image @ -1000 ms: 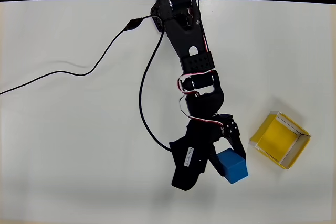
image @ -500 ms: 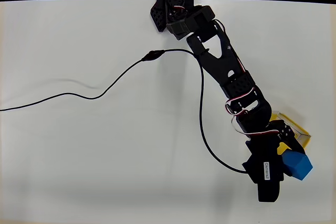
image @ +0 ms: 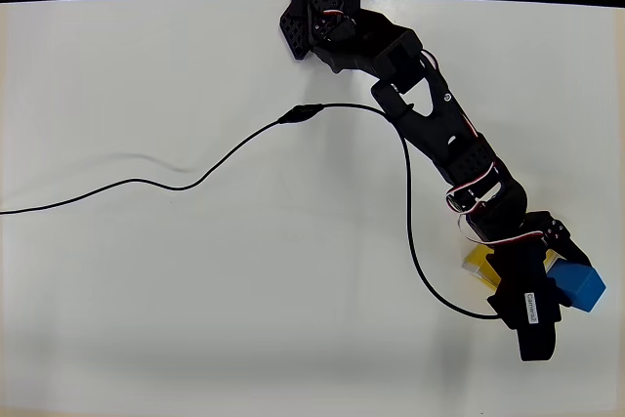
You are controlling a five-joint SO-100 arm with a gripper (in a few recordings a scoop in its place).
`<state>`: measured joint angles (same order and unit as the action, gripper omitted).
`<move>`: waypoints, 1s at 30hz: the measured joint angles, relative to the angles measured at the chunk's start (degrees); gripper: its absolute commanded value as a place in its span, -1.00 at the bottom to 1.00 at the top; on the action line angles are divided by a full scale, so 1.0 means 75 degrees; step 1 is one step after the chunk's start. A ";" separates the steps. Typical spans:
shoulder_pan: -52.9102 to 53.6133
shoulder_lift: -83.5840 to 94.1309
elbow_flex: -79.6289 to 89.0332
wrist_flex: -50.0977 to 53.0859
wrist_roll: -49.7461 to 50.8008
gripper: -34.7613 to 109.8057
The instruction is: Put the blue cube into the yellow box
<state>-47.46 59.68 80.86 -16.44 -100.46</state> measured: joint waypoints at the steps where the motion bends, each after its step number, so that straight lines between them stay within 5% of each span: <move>1: 0.0012 -0.0059 0.0000 -0.0012 0.0082 -0.29; 30: 0.0047 -0.0340 0.1219 -0.0047 0.1043 -0.25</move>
<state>-47.11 57.13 90.00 -16.79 -92.64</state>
